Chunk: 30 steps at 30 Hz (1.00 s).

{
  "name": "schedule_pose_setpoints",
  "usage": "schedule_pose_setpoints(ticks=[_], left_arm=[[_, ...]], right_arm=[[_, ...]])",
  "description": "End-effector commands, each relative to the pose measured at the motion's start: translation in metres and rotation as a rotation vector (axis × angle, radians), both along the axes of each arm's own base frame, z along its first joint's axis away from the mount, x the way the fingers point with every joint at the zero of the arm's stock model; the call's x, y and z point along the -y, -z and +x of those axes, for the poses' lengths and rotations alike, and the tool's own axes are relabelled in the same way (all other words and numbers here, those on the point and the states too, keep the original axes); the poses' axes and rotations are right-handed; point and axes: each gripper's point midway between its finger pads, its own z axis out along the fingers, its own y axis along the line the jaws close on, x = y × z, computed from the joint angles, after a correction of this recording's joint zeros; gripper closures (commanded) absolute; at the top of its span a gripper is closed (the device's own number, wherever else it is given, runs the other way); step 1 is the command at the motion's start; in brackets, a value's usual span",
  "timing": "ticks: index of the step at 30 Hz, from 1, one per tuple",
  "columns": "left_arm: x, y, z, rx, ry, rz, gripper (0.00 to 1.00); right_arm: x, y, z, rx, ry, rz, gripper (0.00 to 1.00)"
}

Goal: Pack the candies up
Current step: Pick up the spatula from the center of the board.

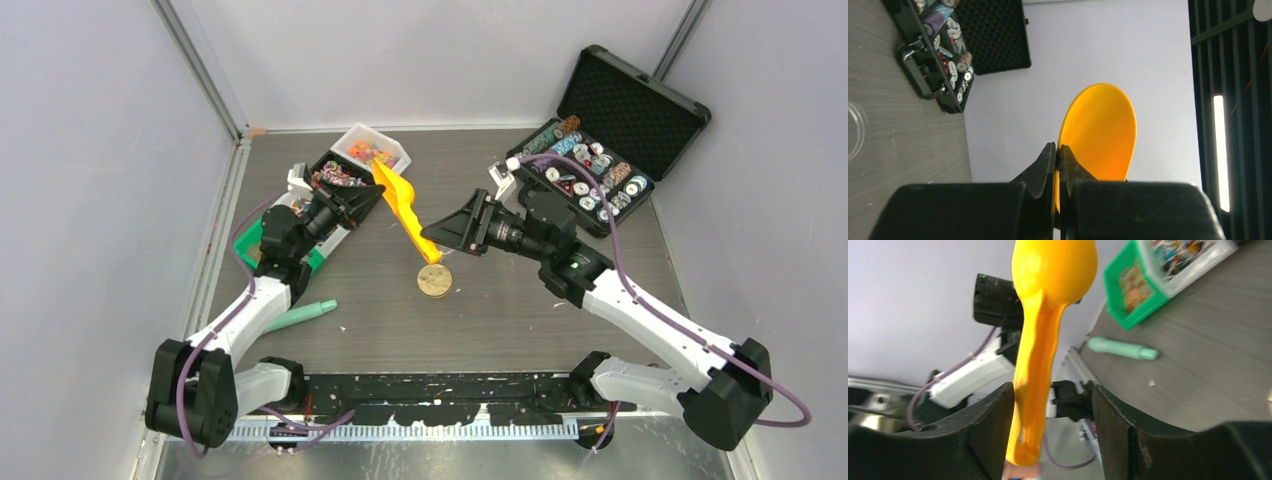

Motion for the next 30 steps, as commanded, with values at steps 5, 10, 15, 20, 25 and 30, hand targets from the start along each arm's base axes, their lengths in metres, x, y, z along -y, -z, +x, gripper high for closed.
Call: schedule_pose_setpoints(ticks=[5, 10, 15, 20, 25, 30], left_arm=[[-0.018, 0.025, -0.001, -0.180, -0.077, -0.018, 1.00], [-0.016, 0.061, -0.002, -0.370, -0.071, 0.017, 1.00], [-0.015, 0.080, -0.008, -0.512, -0.055, 0.081, 1.00], [-0.024, 0.102, -0.024, -0.702, -0.084, 0.230, 1.00], [-0.030, 0.104, -0.032, -0.769, -0.103, 0.272, 1.00], [-0.030, 0.115, -0.037, -0.826, -0.099, 0.263, 1.00]], right_arm=[[0.060, -0.003, 0.023, 0.482, 0.233, -0.389, 0.35], [0.071, -0.025, 0.025, 0.857, 0.221, -0.491, 0.34], [0.052, -0.017, -0.003, 1.312, 0.017, -0.464, 0.31], [0.039, -0.014, -0.005, 1.492, -0.022, -0.472, 0.30], [0.019, -0.008, -0.003, 1.569, -0.079, -0.474, 0.31], [0.002, -0.008, 0.002, 1.606, -0.074, -0.492, 0.33]])
